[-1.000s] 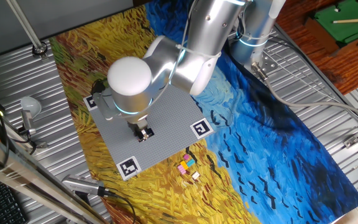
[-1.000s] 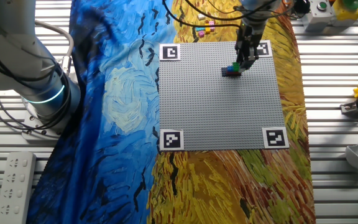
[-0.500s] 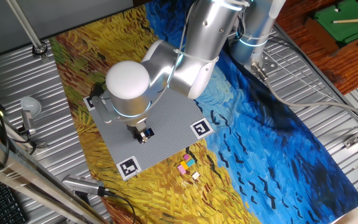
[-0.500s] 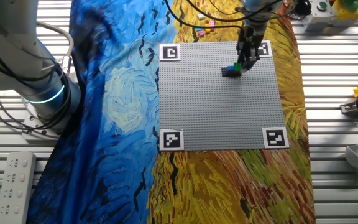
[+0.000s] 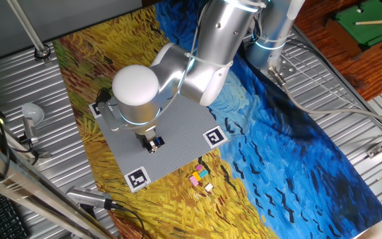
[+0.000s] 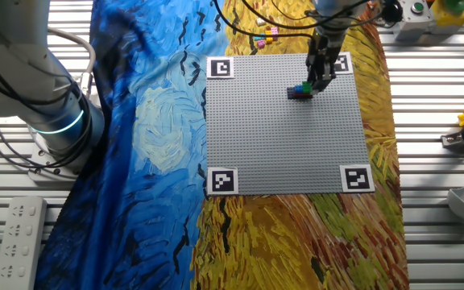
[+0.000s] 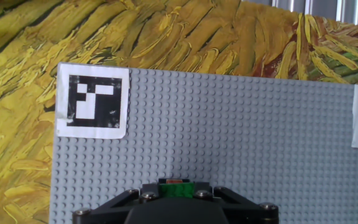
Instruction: Stack small Lego blocks one on top of the other
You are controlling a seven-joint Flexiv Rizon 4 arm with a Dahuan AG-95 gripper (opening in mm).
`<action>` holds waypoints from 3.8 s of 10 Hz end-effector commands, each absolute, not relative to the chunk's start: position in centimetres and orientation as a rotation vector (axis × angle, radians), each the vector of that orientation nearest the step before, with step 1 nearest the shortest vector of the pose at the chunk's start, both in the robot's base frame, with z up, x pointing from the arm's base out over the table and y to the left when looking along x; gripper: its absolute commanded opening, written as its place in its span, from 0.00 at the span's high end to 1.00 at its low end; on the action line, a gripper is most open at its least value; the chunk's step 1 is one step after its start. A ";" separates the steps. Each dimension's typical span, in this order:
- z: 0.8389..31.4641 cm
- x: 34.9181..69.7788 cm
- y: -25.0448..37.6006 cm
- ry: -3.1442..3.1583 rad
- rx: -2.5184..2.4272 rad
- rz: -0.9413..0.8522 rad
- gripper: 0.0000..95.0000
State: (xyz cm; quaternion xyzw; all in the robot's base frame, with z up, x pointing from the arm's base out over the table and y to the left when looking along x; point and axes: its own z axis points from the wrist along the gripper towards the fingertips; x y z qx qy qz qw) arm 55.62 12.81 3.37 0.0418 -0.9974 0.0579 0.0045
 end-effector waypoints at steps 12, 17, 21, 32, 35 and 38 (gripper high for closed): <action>3.3 55.6 12.8 -3.121 0.075 0.180 1.00; 3.2 55.6 12.7 -3.114 0.073 0.186 1.00; 3.2 55.6 12.7 -3.113 0.073 0.184 1.00; 3.2 55.6 12.7 -3.113 0.077 0.169 0.80; 3.2 55.6 12.7 -3.112 0.079 0.166 0.80; 3.3 55.6 12.7 -3.112 0.083 0.164 0.80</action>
